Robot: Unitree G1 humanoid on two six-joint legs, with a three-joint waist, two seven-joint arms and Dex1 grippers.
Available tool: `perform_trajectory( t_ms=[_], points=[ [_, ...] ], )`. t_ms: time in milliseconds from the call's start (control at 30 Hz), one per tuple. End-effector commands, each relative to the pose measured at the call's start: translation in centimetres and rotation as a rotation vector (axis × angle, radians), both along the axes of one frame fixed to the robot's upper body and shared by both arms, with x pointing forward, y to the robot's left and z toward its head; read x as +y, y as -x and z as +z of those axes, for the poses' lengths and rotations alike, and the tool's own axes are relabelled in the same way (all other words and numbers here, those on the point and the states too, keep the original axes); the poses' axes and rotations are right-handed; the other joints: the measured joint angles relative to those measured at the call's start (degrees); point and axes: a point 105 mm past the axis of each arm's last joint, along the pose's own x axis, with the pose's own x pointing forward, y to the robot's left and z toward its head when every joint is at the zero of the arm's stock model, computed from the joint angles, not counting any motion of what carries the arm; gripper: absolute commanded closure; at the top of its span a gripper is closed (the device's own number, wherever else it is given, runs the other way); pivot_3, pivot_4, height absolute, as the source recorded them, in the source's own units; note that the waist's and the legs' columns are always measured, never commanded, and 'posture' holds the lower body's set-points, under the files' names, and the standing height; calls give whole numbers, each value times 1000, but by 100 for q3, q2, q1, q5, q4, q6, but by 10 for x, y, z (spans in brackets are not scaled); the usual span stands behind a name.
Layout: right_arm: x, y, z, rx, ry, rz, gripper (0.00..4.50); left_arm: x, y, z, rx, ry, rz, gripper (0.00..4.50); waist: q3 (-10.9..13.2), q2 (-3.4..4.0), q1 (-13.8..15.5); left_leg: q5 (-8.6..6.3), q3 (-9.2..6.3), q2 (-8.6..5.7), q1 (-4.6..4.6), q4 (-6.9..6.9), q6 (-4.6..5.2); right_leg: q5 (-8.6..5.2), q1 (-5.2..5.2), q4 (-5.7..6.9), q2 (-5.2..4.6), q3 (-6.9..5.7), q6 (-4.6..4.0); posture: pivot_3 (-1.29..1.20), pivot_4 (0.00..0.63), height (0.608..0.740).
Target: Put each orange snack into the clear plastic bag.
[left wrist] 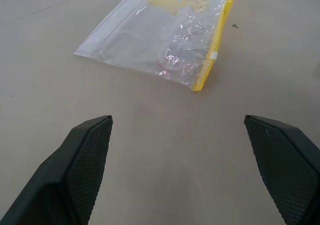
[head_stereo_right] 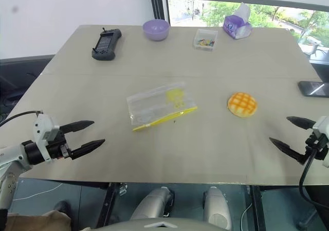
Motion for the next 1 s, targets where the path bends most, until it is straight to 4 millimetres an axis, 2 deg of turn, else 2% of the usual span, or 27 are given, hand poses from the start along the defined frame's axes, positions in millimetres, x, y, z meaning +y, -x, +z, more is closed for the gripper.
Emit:
perform_trajectory(
  t_ms=[33, 233, 467, 567, 700, 767, 900, 1000],
  points=[
    [2, -3, 10, -36, 13, 25, 0, 4, -5, 15, -62, -4, 20, 30, 0, 0, 0, 0, 0, 0, 0, 0, 0, 0, 0, 0, 0, 0, 0, 0, 150, 740],
    [12, -11, 6, -45, -12, 58, 0, -1, -11, 22, -75, 67, 52, 30, 1, 1, -11, 0, 0, 0, 1, 0, 0, 0, 0, 0, 1, 0, 1, 0, 150, 740],
    [33, -13, 4, -53, -45, 121, 0, 0, -21, 24, -22, 205, 192, 30, 1, 0, -6, -2, -4, -1, 0, -1, -2, 1, 0, 0, 1, -2, 1, 0, 150, 740],
    [45, -14, 7, -65, -56, 149, 0, -6, -21, 29, 98, 381, 203, 30, 2, 0, -9, -2, -8, 0, 0, 0, -2, 1, 0, 1, 2, -4, 1, 0, 150, 740],
    [61, -13, 10, -87, -63, 185, 0, -11, -22, 22, 453, 577, 277, 30, 3, 1, -16, -2, -14, -1, 1, 0, -2, 1, -1, 6, 5, -8, 2, 0, 150, 740],
    [67, -12, 12, -94, -69, 197, 0, -8, -26, 16, 575, 620, 319, 30, 4, 3, -7, -2, -19, -2, 3, 1, -2, 0, 0, 11, 7, -13, 2, 0, 150, 740],
    [87, -10, 18, -125, -87, 238, 0, -12, -33, 15, 714, 713, 321, 30, 6, 2, -29, -1, -24, -7, 7, 2, -4, 0, -1, 18, 12, -16, 2, 0, 150, 740],
    [110, -5, 24, -139, -128, 305, 0, -17, -42, 15, 773, 763, 305, 30, 7, 0, -34, -1, -24, -6, 8, 3, -7, 1, -3, 19, 13, -14, 2, 0, 150, 740]
  ],
)
